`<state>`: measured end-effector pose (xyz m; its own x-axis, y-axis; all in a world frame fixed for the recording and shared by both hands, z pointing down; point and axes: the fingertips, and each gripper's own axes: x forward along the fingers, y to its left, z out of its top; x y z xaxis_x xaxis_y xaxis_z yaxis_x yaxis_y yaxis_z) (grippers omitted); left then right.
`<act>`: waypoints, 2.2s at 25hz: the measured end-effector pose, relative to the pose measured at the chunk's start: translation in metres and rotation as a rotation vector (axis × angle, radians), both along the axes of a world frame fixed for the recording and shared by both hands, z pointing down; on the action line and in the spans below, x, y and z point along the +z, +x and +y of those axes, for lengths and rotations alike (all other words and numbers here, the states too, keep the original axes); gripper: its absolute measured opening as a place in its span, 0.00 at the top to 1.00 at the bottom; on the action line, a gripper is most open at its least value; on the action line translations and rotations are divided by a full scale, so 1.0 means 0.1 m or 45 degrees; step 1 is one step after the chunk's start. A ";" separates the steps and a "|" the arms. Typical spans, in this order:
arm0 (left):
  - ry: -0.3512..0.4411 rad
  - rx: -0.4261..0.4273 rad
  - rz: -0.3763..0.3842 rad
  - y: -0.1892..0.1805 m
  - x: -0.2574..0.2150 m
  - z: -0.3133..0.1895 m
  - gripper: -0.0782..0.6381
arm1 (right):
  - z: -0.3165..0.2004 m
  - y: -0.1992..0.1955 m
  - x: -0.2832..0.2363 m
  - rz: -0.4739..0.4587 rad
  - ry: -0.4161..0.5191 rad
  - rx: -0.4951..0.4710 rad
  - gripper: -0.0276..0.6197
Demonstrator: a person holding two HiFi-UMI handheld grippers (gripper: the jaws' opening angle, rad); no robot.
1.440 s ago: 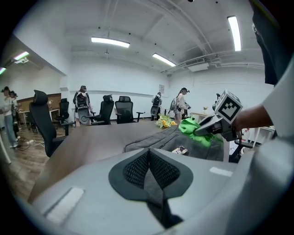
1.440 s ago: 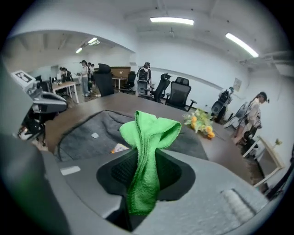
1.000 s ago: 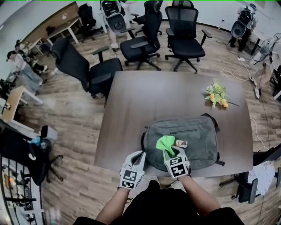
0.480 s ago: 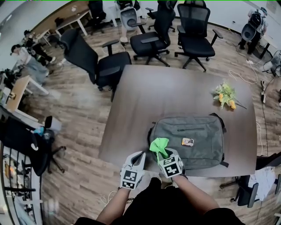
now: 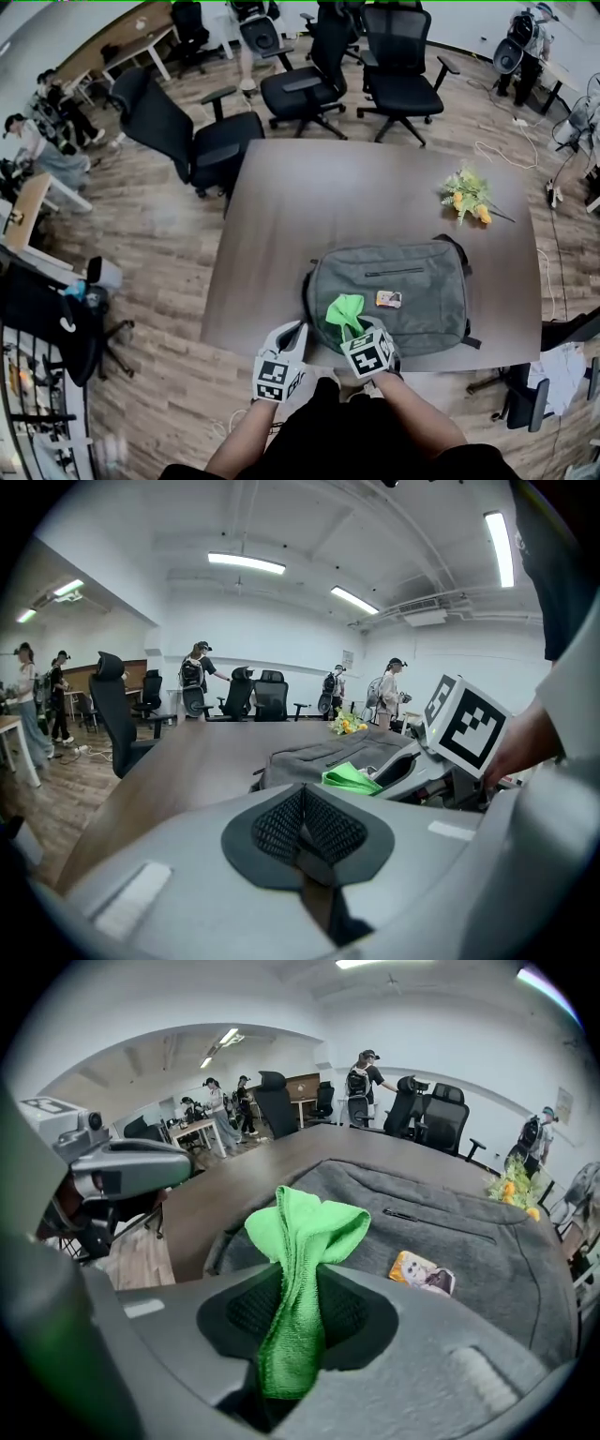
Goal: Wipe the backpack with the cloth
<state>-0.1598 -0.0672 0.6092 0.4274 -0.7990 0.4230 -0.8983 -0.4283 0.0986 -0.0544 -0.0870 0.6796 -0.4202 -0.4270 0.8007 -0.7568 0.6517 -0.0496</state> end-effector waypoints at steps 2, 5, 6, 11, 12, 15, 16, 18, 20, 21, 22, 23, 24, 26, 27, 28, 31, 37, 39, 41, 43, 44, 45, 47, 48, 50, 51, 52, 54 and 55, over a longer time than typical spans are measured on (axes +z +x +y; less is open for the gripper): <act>-0.019 0.007 0.029 0.05 0.01 0.02 0.86 | 0.03 0.10 -0.01 0.045 0.013 -0.021 0.79; -0.044 0.011 0.053 0.10 0.05 0.06 0.86 | 0.05 0.27 -0.01 0.096 0.021 -0.007 0.79; -0.047 0.016 0.051 0.11 0.07 0.06 0.86 | 0.03 0.33 -0.01 0.107 0.025 0.008 0.79; -0.055 0.040 0.037 0.19 0.09 0.03 0.86 | -0.05 0.68 -0.02 0.153 0.045 0.090 0.79; -0.058 0.043 0.039 0.21 0.09 0.02 0.86 | -0.06 0.75 -0.03 0.159 0.046 0.106 0.79; -0.071 0.065 0.041 0.31 0.08 0.02 0.86 | -0.06 0.98 -0.08 0.170 0.053 0.166 0.79; -0.067 0.070 0.043 0.34 0.07 0.02 0.86 | -0.06 1.05 -0.11 0.165 0.054 0.189 0.79; -0.054 0.071 0.050 0.38 0.05 -0.01 0.86 | -0.07 1.17 -0.16 0.154 0.062 0.226 0.79; -0.042 0.079 0.050 0.40 0.03 -0.04 0.86 | -0.08 1.27 -0.21 0.152 0.075 0.244 0.79; -0.040 0.087 0.043 0.41 0.02 -0.05 0.86 | -0.10 1.32 -0.23 0.155 0.081 0.249 0.79; -0.041 0.095 0.033 0.42 0.01 -0.06 0.86 | -0.11 1.38 -0.24 0.162 0.086 0.255 0.79; -0.045 0.101 0.022 0.42 0.01 -0.07 0.86 | -0.11 1.44 -0.25 0.171 0.090 0.263 0.79; -0.049 0.105 0.013 0.42 0.01 -0.08 0.86 | -0.12 1.50 -0.25 0.182 0.093 0.271 0.79; -0.039 0.107 0.013 0.43 0.00 -0.10 0.86 | -0.12 1.64 -0.28 0.211 0.101 0.291 0.79; -0.028 0.106 0.019 0.44 -0.01 -0.12 0.86 | -0.12 1.72 -0.29 0.226 0.107 0.301 0.79; -0.020 0.105 0.023 0.46 -0.02 -0.14 0.86 | -0.13 1.78 -0.31 0.240 0.114 0.312 0.79; -0.003 0.099 0.033 0.52 -0.06 -0.20 0.86 | -0.15 1.98 -0.34 0.275 0.132 0.348 0.79; 0.022 0.114 0.031 0.57 -0.13 -0.30 0.86 | -0.15 2.31 -0.43 0.289 0.167 0.451 0.79; 0.028 0.116 0.032 0.58 -0.15 -0.31 0.86 | -0.15 2.41 -0.49 0.280 0.193 0.496 0.79; 0.039 0.118 0.033 0.61 -0.19 -0.32 0.86 | -0.16 2.50 -0.55 0.280 0.221 0.530 0.79; 0.053 0.125 0.037 0.66 -0.22 -0.32 0.86 | -0.18 2.59 -0.59 0.285 0.240 0.554 0.79; 0.059 0.131 0.040 0.70 -0.24 -0.33 0.86 | -0.18 2.62 -0.60 0.282 0.246 0.561 0.79; 0.064 0.139 0.041 0.73 -0.25 -0.33 0.86 | -0.19 2.63 -0.62 0.268 0.254 0.564 0.79; 0.071 0.150 0.048 0.80 -0.28 -0.33 0.86 | -0.20 2.61 -0.69 0.190 0.281 0.571 0.79; 0.075 0.150 0.060 0.83 -0.31 -0.34 0.86 | -0.21 2.59 -0.76 0.136 0.305 0.579 0.79; 0.092 0.139 0.104 0.87 -0.41 -0.38 0.86 | -0.25 2.56 -0.94 0.022 0.382 0.604 0.79; 0.108 0.134 0.126 0.89 -0.49 -0.40 0.86 | -0.28 2.55 -1.05 -0.041 0.424 0.627 0.79; 0.130 0.133 0.144 0.91 -0.57 -0.43 0.86 | -0.30 2.55 -1.17 -0.111 0.464 0.656 0.79; 0.182 0.139 0.173 0.96 -0.77 -0.49 0.86 | -0.35 2.55 -1.44 -0.234 0.550 0.700 0.79; 0.206 0.140 0.195 0.98 -0.87 -0.53 0.86 | -0.37 2.55 -1.58 -0.273 0.599 0.705 0.79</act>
